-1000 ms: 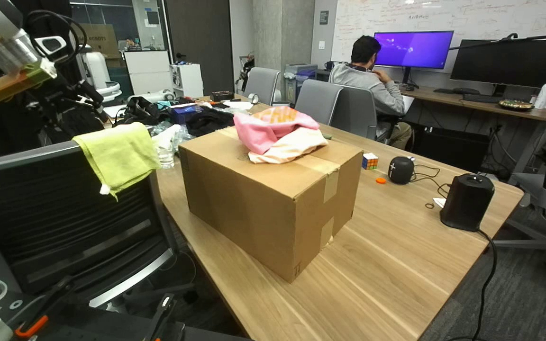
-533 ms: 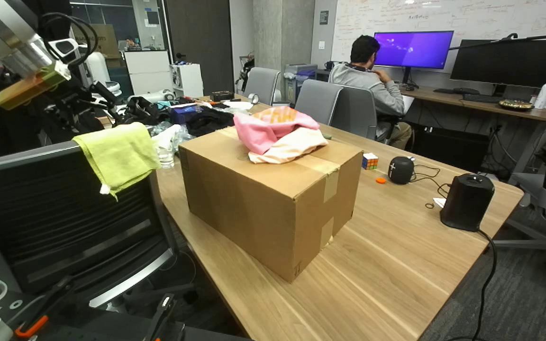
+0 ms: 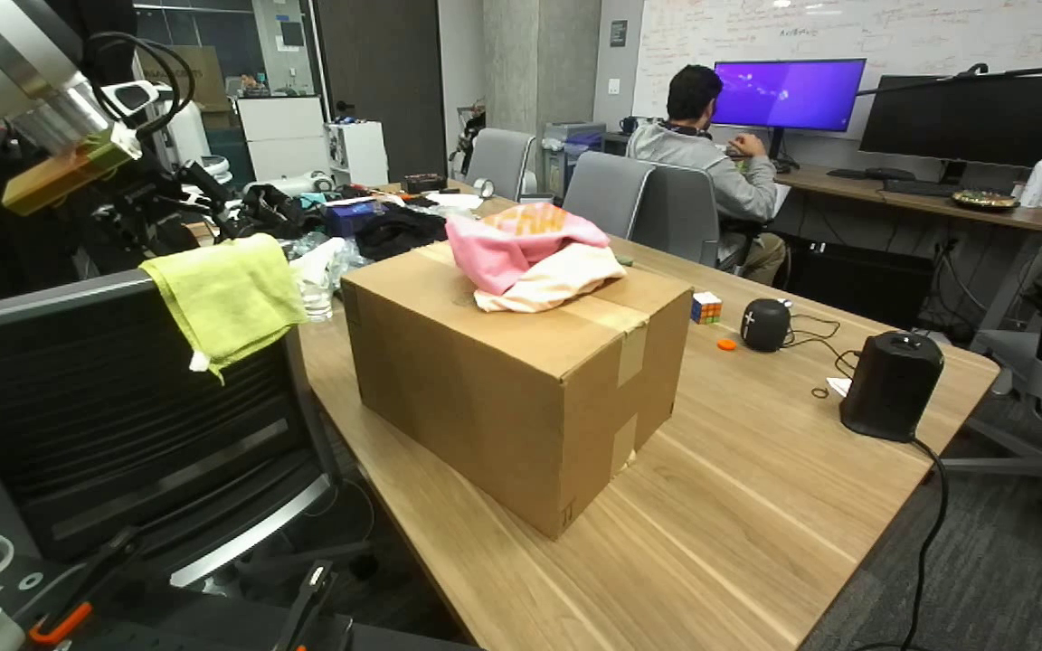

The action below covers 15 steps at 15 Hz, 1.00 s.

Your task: Place the peach and pink shirts and the yellow cloth on top of the brown box

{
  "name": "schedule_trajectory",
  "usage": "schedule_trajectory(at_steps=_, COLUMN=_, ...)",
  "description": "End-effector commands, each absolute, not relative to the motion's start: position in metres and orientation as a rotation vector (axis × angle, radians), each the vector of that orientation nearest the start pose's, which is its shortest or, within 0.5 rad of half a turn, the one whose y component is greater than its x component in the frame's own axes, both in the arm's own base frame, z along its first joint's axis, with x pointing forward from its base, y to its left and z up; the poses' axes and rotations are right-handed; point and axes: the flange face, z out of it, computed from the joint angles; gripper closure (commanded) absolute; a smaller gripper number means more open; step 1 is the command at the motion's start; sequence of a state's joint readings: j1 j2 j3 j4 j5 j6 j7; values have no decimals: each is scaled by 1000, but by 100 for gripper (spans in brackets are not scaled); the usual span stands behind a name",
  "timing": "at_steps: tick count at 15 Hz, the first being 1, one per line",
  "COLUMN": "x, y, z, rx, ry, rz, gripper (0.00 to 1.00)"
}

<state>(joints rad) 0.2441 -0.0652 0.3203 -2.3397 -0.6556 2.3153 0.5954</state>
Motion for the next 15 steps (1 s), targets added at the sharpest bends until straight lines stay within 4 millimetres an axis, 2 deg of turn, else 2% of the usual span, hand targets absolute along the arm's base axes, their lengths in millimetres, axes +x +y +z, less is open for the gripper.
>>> schedule_trajectory(at_steps=1, x=432, y=254, z=361, rx=-3445, ry=-682, rz=-526, gripper=0)
schedule_trajectory(at_steps=4, x=433, y=252, z=360, rx=-3446, ry=-656, rz=-507, gripper=2)
schedule_trajectory(at_steps=5, x=433, y=251, z=360, rx=-3446, ry=-641, rz=-503, gripper=26)
schedule_trajectory(at_steps=7, x=435, y=249, z=360, rx=-3445, ry=-624, rz=-496, gripper=30)
schedule_trajectory(at_steps=13, x=439, y=244, z=364, rx=-3442, ry=-566, rz=-492, gripper=77)
schedule_trajectory(at_steps=15, x=441, y=241, z=369, rx=-3444, ry=-549, rz=-500, gripper=89)
